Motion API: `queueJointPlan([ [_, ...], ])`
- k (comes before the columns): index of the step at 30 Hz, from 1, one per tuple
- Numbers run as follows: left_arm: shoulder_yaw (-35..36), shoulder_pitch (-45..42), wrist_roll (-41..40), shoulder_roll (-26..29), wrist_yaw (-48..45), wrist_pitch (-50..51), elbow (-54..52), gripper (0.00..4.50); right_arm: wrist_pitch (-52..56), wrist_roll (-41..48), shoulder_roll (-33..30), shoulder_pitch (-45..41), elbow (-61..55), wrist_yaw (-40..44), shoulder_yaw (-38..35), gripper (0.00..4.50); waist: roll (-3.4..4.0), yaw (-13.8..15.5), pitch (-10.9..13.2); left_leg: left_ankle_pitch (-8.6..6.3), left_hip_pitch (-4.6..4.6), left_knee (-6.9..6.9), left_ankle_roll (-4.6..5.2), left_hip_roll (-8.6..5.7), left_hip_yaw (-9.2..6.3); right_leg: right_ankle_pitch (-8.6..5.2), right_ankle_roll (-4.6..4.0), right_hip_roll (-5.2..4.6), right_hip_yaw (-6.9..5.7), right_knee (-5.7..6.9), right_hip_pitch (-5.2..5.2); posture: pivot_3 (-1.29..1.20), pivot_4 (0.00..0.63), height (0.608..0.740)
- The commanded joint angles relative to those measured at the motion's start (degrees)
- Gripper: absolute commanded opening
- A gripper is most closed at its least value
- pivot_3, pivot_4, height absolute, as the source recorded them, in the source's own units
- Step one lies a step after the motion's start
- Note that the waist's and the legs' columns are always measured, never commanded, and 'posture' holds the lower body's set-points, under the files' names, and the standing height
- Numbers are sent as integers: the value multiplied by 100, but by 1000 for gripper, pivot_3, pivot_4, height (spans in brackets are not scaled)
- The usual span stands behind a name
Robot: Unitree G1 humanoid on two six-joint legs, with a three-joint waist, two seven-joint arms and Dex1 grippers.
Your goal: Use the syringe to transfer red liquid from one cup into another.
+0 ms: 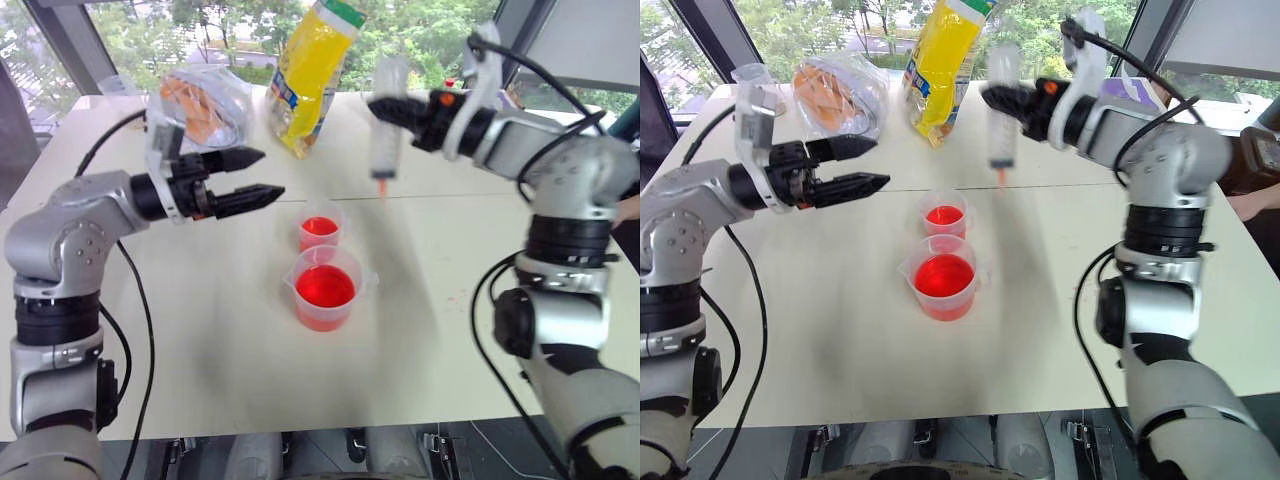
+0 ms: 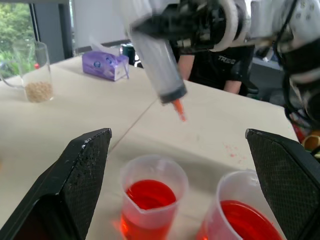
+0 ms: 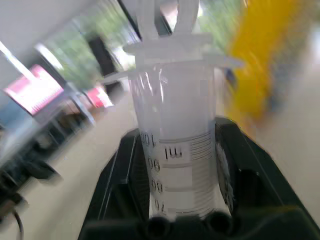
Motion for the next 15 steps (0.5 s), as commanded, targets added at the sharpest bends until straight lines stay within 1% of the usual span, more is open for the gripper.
queueJointPlan([
  [1,200,94,-212,93,111,34,-345,4425,1156,14,-362,91,-119,-134,-29,1379,0,-11,0,-2,0,0,3,-1,2,0,0,-1,1,0,-1,0,150,740],
  [7,170,275,-320,123,219,28,-527,4425,1278,85,-832,637,317,-339,296,1379,0,-32,0,-6,2,0,11,-2,10,1,2,9,1,0,-2,0,150,740],
  [11,156,388,-344,224,197,30,-630,4425,1278,232,-896,1045,302,-473,467,1379,0,-29,0,-6,2,0,11,-1,10,1,3,14,2,-2,-2,0,150,740],
  [15,157,519,-400,313,217,37,-770,4425,1278,164,-826,1399,182,-642,479,1379,0,-21,0,-6,1,1,11,0,10,1,3,15,3,-2,-1,0,150,740],
])
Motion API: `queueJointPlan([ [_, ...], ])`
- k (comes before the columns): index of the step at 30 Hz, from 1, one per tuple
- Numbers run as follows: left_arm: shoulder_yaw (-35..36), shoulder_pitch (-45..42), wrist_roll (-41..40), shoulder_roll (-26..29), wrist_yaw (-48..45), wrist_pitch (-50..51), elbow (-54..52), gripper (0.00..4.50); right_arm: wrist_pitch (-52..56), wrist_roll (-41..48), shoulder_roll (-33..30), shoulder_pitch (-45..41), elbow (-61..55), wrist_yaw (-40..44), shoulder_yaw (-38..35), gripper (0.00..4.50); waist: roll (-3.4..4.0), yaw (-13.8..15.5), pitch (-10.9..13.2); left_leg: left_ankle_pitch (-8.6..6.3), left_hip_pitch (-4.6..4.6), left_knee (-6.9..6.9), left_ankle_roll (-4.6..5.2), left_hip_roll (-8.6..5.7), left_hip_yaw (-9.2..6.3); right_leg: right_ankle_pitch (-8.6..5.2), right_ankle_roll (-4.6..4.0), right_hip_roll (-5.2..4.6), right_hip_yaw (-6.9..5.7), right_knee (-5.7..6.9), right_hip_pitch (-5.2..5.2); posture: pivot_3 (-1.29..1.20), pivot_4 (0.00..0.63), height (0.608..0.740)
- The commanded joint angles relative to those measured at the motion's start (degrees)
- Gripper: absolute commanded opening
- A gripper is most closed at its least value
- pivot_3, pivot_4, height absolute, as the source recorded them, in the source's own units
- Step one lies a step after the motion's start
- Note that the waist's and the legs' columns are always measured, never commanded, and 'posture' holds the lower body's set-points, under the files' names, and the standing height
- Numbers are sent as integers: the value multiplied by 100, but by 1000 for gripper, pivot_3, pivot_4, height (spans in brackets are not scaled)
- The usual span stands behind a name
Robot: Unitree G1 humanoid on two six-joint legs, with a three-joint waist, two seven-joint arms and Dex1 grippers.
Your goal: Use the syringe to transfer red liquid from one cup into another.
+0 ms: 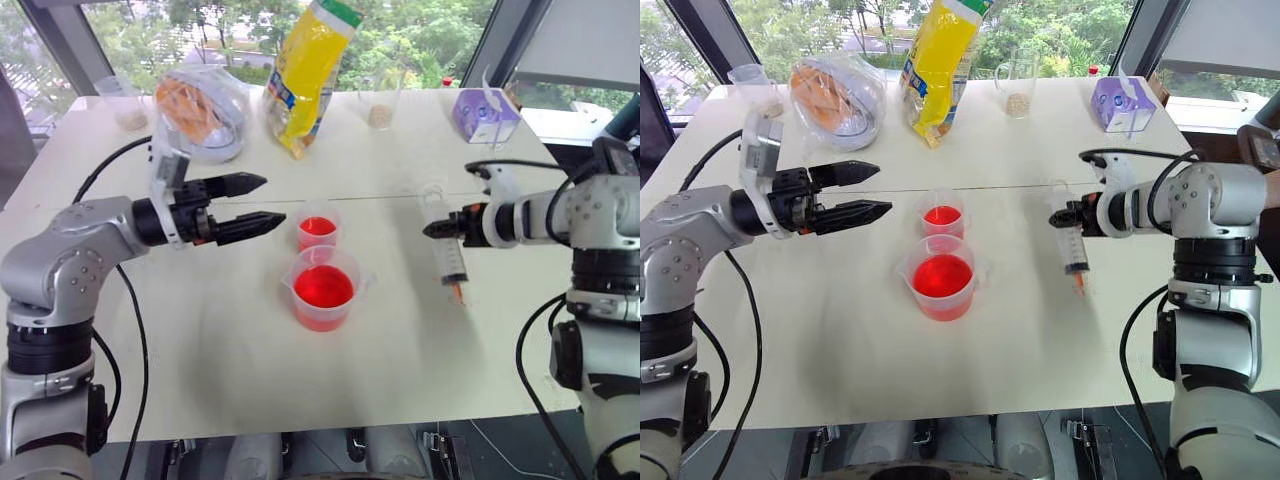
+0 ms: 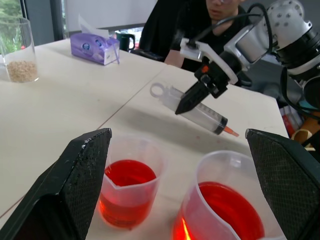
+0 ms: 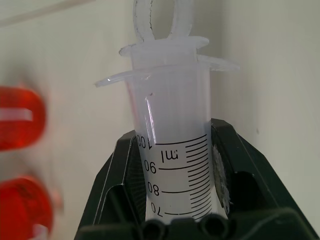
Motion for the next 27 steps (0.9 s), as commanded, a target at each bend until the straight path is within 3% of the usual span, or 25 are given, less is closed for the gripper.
queueJointPlan([
  [1,125,41,-110,144,15,-17,-264,4425,39,42,20,102,-252,-132,-103,1379,0,2,0,0,0,0,0,0,0,0,0,0,0,0,0,0,150,740],
  [3,109,84,-115,181,34,-28,-306,4425,39,-85,111,189,-250,-187,-139,1379,0,1,0,0,0,1,0,0,0,0,0,0,0,0,0,0,150,740],
  [9,69,169,-122,210,84,-38,-418,4500,39,-203,188,182,-306,-135,-185,4401,0,0,0,0,0,0,0,2,-2,0,0,6,0,-1,0,0,150,740],
  [13,112,272,-177,262,69,4,-509,4500,-31,-216,-22,187,-688,102,-17,4463,0,0,0,0,0,0,0,2,-2,0,0,6,0,-1,0,0,150,740],
  [18,282,595,-402,582,-49,169,-771,4500,-863,-31,-1144,337,-1921,1390,577,4463,2,9,1,-2,-5,-1,2,2,-5,-3,3,5,0,-7,-3,0,150,740],
  [23,489,920,-589,922,-161,261,-909,4500,-967,1040,-1869,554,-3145,2829,20,4463,1,-1,2,-4,-2,-1,5,7,-5,-4,4,8,0,-8,-2,0,150,740],
  [27,604,1059,-737,1083,-199,307,-945,4500,-1132,1395,-2233,921,-3708,3301,-261,4463,1,12,2,-4,-1,-1,4,9,-7,-5,2,8,-1,-10,-1,0,150,740],
])
